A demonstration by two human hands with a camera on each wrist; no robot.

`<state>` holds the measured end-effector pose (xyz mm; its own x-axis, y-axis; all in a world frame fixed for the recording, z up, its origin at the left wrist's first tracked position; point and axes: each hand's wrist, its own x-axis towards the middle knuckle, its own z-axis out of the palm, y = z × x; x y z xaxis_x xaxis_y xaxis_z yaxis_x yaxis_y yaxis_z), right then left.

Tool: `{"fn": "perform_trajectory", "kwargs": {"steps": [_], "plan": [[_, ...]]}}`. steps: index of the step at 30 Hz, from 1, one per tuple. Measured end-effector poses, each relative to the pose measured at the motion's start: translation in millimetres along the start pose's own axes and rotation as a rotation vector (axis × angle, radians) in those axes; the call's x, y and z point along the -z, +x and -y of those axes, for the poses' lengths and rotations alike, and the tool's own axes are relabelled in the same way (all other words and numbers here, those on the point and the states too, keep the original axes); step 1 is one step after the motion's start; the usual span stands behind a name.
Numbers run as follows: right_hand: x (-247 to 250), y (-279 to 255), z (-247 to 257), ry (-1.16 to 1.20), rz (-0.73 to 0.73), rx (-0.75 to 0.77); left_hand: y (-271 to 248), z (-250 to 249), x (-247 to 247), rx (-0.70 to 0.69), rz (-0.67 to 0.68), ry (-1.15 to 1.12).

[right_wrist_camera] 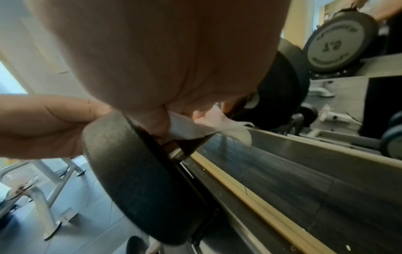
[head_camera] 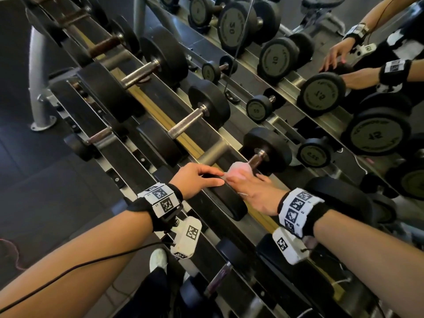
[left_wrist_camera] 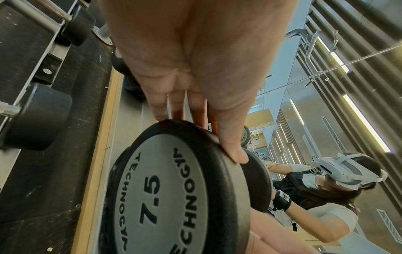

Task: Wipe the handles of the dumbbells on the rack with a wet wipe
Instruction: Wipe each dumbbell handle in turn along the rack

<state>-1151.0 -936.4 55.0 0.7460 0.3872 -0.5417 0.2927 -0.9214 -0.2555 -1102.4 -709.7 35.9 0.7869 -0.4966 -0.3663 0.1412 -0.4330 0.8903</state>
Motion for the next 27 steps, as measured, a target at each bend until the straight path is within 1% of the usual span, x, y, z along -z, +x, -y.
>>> {"fn": "perform_trajectory", "kwargs": {"steps": [2,4,7,9,11,12,13,15,17,19,21,24,25,27], "plan": [[12,7,-9,-0.024,0.050,-0.025,1,-1,0,0.009,-0.002,-0.003],[30,18,-23,-0.145,0.075,-0.074,2,-2,2,0.025,-0.006,-0.004],[47,27,-39,-0.253,0.026,-0.080,2,-4,2,0.036,0.006,-0.012],[41,33,-26,-0.364,0.025,-0.103,1,-4,1,0.035,0.008,-0.012],[30,38,1,-0.457,0.091,-0.145,0,-3,0,0.028,-0.001,-0.018],[23,38,11,-0.470,0.073,-0.132,0,-3,0,0.024,-0.006,-0.020],[17,36,16,-0.404,0.019,-0.074,-1,-3,-1,0.020,-0.009,-0.019],[18,23,15,-0.096,-0.038,0.038,-1,-2,-2,0.020,-0.006,-0.011],[28,11,9,-0.018,0.041,0.031,-1,-1,-2,0.015,-0.005,0.004],[40,13,1,-0.041,0.125,-0.030,0,-1,0,0.011,-0.007,0.014],[49,18,-8,-0.152,0.170,-0.113,1,0,-1,0.019,-0.010,0.010],[53,26,-9,-0.325,0.158,-0.187,2,0,0,0.024,-0.006,0.016],[50,28,-5,-0.329,0.152,-0.188,3,-1,1,0.026,-0.004,0.030],[39,25,7,-0.242,0.119,-0.156,7,-5,6,0.037,0.012,0.074]]}}
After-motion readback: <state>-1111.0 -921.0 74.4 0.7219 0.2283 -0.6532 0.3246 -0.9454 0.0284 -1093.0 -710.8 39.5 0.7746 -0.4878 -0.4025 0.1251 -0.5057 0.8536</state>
